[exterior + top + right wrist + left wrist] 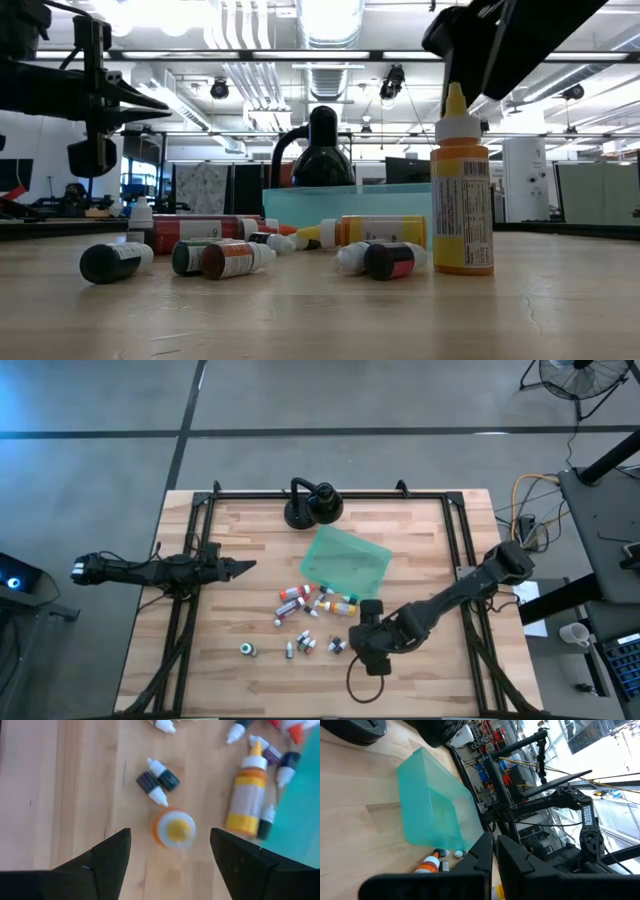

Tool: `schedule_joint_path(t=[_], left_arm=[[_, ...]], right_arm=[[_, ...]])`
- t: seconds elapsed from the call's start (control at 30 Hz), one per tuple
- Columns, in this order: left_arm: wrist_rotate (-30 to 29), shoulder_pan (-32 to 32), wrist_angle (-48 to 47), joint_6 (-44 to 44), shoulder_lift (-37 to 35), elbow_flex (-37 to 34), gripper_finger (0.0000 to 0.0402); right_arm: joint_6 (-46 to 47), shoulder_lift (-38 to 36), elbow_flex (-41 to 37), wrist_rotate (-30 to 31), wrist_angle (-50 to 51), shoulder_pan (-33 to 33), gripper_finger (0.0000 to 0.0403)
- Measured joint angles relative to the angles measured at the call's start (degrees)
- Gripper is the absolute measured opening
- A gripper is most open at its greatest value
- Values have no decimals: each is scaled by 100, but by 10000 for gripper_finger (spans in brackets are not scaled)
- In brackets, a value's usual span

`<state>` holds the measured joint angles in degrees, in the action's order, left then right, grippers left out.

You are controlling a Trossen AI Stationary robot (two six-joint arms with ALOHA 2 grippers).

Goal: Pick & Place food coloring
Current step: Put the large yellow food coloring bottle into the bin

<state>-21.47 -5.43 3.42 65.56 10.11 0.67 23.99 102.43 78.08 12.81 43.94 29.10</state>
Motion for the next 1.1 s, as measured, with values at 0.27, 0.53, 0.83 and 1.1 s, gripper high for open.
schedule_joint_path(t=[0.27,0.53,0.83,1.1], left_arm=[[8,-1,0,2,2,-1,0],[119,-1,0,-58,13,-4,0],[118,-2,-2,-127,13,-4,0],[116,-2,-2,-133,13,-4,0]], right_arm=[[-96,229,-6,-70,-221,-24,234],[283,239,-2,-86,-190,-121,202],[267,263,-8,-234,-87,-234,158],[262,257,-39,-301,-85,-275,128]])
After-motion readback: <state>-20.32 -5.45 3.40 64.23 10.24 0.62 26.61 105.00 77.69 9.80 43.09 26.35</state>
